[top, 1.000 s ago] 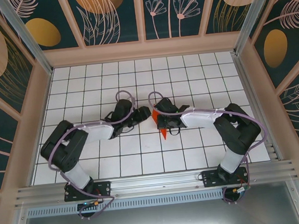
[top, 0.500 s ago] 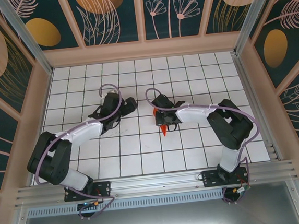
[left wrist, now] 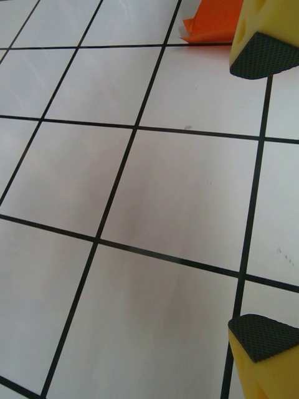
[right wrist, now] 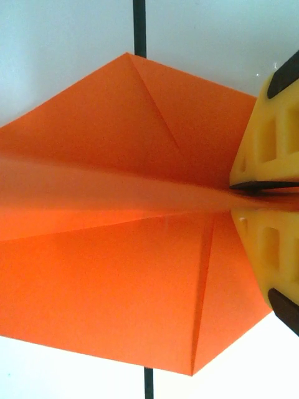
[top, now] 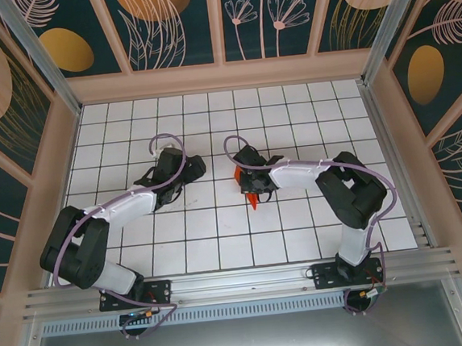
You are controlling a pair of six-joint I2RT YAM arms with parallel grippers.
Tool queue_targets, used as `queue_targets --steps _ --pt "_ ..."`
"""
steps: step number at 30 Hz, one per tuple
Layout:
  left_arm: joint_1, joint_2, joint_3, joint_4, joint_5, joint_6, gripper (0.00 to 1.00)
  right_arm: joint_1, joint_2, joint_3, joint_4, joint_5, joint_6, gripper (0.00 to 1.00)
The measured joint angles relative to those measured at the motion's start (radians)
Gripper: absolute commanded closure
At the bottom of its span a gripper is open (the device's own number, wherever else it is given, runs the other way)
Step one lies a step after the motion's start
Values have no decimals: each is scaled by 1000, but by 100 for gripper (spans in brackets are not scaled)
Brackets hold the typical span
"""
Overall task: Fold a paper plane with a square sheet of paper (pick it up from the middle)
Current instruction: Move the paper plane to the top-center of the table.
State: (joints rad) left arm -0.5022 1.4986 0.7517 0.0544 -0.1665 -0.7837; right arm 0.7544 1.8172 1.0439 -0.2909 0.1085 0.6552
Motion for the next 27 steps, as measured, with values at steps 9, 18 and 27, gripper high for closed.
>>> queue_targets --steps 9,18,27 --pt "0 -11 -16 0 -4 13 1 0 17 24 -18 7 10 92" --pt "7 -13 -19 -5 -17 24 1 -29 79 142 -68 49 -51 94" --pt "31 -32 -33 -11 -19 24 1 -191 240 410 -40 10 -213 92"
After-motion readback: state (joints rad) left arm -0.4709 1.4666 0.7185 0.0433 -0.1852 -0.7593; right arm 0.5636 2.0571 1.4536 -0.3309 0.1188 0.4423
